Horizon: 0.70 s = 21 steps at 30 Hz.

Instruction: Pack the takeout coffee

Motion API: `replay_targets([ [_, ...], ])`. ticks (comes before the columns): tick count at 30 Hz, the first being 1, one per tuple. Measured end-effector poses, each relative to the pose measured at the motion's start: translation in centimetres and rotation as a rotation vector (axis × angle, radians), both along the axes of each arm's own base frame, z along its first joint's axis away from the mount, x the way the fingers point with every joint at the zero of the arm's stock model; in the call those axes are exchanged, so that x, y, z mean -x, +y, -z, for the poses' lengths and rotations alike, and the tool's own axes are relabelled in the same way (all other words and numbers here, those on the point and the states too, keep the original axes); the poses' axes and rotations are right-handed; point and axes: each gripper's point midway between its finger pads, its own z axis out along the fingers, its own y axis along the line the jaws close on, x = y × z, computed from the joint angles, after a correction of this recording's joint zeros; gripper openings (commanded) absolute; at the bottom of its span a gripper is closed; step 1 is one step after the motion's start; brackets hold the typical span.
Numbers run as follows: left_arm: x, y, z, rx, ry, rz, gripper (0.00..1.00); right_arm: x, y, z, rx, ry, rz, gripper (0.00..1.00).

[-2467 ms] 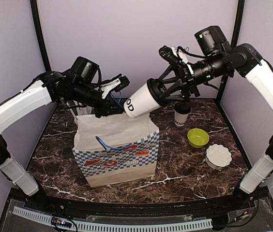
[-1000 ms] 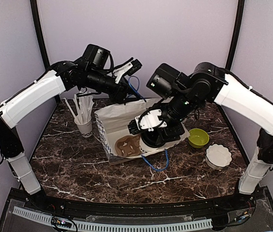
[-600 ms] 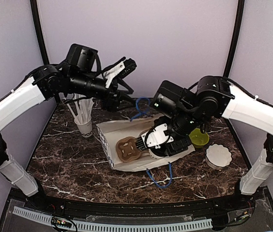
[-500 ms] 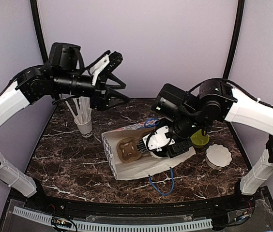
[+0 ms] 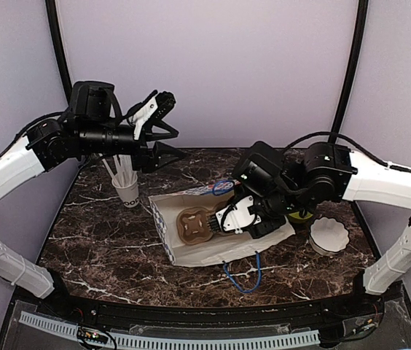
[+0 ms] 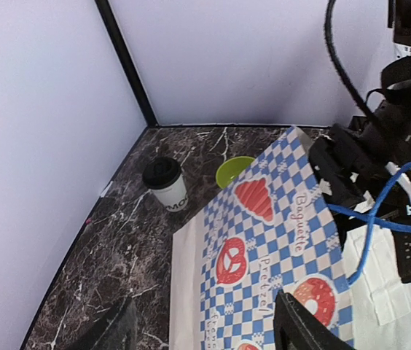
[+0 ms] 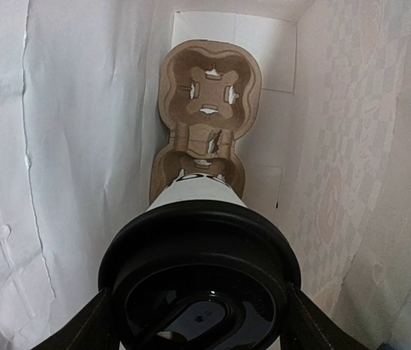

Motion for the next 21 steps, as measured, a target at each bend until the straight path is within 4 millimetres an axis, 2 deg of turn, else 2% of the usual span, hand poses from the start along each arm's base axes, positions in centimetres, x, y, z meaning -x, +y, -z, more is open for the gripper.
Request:
replay_targets([
  [3,-1.6,0.6,1.3,-0.008,-0.007,-0.053,0.65,-0.3,0.2,0.4,-0.007,-0.012,0.006,0.51],
  [8,-3.0,1.4,2.0,0.025,-0.047,-0.108,0.65,-0.5,0.2,1.1,-0.023,-0.031,0.013,0.51],
  [13,-3.3,2.8,1.2,0.084,-0.097,-0.149,0.66,-0.4,-0.9,1.6,-0.027,-0.053,0.009,0.51],
  [17,-3.6,3.5,0.1,0.12,-0.136,-0.171,0.66,-0.2,-1.4,2.8,-0.021,-0.052,0.006,0.5],
  [21,-4.1,3.9,0.4,0.125,-0.142,-0.184,0.66,-0.1,-1.6,4.3,-0.018,-0.054,0.003,0.5],
])
